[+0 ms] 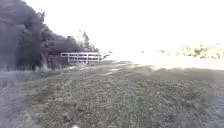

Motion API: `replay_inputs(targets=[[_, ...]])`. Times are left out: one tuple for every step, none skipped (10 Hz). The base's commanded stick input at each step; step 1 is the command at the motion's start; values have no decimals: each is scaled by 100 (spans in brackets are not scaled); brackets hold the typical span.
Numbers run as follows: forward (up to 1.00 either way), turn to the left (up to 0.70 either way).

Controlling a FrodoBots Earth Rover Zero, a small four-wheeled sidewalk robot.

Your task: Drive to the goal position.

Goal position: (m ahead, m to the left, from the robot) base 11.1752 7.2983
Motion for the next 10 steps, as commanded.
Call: replay_inputs(targets=[[45, 0], [45, 0], [45, 0], [45, 0], [45, 0], [45, 0], [45, 0], [45, 0], [45, 0], [45, 0]])
